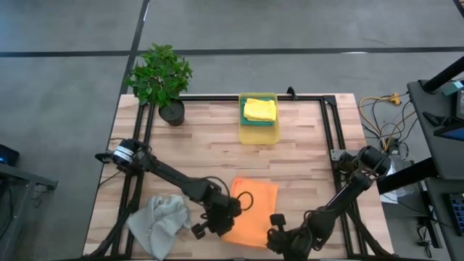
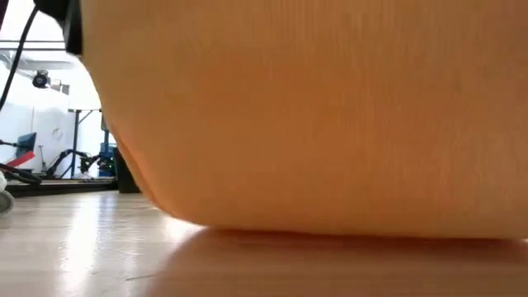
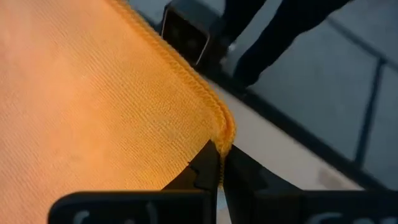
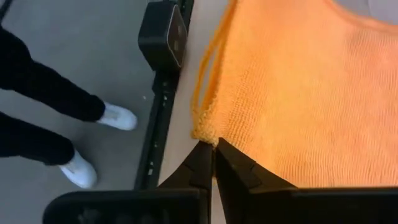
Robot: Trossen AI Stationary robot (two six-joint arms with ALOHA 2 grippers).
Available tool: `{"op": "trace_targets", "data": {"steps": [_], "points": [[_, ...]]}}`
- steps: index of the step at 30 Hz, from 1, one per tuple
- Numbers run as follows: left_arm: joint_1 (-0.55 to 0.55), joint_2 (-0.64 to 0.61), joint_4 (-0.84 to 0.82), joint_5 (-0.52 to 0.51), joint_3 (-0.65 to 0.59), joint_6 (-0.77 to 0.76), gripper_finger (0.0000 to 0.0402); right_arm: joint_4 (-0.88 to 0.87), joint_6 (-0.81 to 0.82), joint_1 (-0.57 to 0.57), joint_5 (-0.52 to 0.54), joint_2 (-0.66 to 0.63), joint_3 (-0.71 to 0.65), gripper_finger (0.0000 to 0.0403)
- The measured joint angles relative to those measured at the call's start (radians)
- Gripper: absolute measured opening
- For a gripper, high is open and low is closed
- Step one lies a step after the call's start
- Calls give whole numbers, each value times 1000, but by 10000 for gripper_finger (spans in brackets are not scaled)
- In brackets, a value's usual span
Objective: Fold microfiber towels
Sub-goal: Fold the orange microfiber towel
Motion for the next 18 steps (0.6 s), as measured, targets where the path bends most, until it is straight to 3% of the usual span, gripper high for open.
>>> {"op": "trace_targets", "data": {"steps": [8,18], "points": [[48,0,0,215,0,-29,0,215,100,13,-32,-1,-36,8],[113,0,-9,221,0,-26,0,415,310,15,0,-21,-173,8]]}}
